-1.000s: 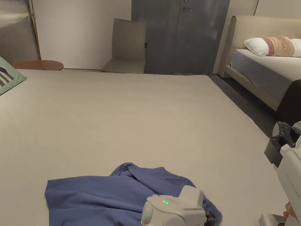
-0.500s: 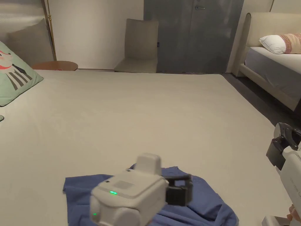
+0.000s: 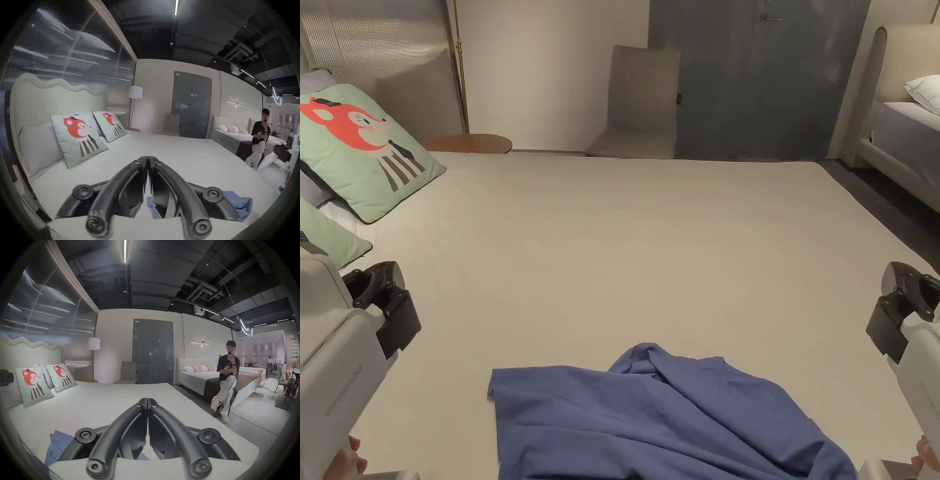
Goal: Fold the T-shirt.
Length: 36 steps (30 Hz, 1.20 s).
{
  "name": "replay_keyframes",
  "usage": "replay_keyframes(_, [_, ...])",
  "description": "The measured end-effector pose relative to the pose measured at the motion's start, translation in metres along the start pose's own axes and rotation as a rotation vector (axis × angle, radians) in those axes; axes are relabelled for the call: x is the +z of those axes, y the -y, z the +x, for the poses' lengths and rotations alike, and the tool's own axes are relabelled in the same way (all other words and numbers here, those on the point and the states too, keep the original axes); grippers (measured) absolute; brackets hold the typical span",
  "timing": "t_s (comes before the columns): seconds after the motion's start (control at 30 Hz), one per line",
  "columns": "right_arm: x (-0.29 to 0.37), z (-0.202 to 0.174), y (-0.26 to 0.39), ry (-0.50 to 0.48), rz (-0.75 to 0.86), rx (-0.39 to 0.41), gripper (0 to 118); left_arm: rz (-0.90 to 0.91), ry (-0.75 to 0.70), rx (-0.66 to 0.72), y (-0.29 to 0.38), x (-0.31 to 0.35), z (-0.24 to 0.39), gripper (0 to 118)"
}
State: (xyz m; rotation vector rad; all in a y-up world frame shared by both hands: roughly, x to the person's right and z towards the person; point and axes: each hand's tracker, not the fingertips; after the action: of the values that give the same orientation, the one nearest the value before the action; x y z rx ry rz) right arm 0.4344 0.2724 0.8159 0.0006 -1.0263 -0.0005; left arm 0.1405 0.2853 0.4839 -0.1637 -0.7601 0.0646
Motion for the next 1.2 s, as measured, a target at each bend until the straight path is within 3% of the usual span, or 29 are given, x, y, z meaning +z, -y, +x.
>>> replay_keyframes(0.13, [0.0, -0.001, 0.004, -0.002, -0.014, -0.002, 0, -0.139, 0.025, -0.033, 0.021, -0.011, 0.008, 0])
replay_keyframes(0.3, [0.001, -0.002, 0.015, -0.006, -0.047, 0.005, 0, -0.461, 0.094, -0.032, 0.089, -0.034, 0.024, 1])
replay_keyframes(0.33, [0.0, -0.002, 0.017, -0.006, -0.057, 0.008, 0, -0.506, 0.104, -0.03, 0.104, -0.038, 0.027, 7])
replay_keyframes(0.37, [0.0, -0.001, 0.02, -0.007, -0.066, 0.011, 0, -0.561, 0.102, -0.033, 0.12, -0.044, 0.029, 26])
replay_keyframes(0.43, [0.002, 0.0, 0.027, -0.006, -0.087, 0.019, 0, -0.692, 0.083, -0.042, 0.15, -0.053, 0.033, 97])
replay_keyframes(0.47, [0.002, 0.001, 0.03, -0.004, -0.097, 0.023, 0, -0.726, 0.084, -0.037, 0.166, -0.056, 0.033, 107])
replay_keyframes(0.6, [0.003, 0.008, 0.045, 0.011, -0.142, 0.029, 0, -0.777, 0.085, -0.062, 0.2, -0.056, 0.041, 91])
replay_keyframes(0.7, [0.001, 0.013, 0.056, 0.024, -0.183, 0.03, 0, -0.789, 0.075, -0.068, 0.212, -0.056, 0.047, 55])
replay_keyframes(0.83, [-0.004, 0.021, 0.072, 0.042, -0.246, 0.05, 0, -0.772, 0.056, -0.128, 0.213, -0.052, 0.059, 49])
replay_keyframes(0.9, [-0.013, 0.028, 0.082, 0.058, -0.33, 0.047, 6, -0.756, 0.082, -0.15, 0.211, -0.049, 0.064, 29])
replay_keyframes(0.93, [-0.017, 0.032, 0.087, 0.06, -0.368, 0.041, 34, -0.749, 0.077, -0.159, 0.21, -0.049, 0.066, 9])
replay_keyframes(1.0, [-0.03, 0.041, 0.103, 0.051, -0.507, 0.04, 100, -0.743, 0.073, -0.174, 0.208, -0.048, 0.066, 5])
replay_keyframes(1.03, [-0.036, 0.044, 0.112, 0.05, -0.576, 0.05, 116, -0.744, 0.073, -0.172, 0.207, -0.047, 0.064, 5])
replay_keyframes(1.13, [-0.044, 0.055, 0.143, 0.035, -0.669, 0.052, 115, -0.741, 0.076, -0.147, 0.202, -0.044, 0.059, 5])
replay_keyframes(1.2, [-0.05, 0.064, 0.163, 0.028, -0.754, 0.013, 115, -0.734, 0.077, -0.14, 0.199, -0.041, 0.057, 5])
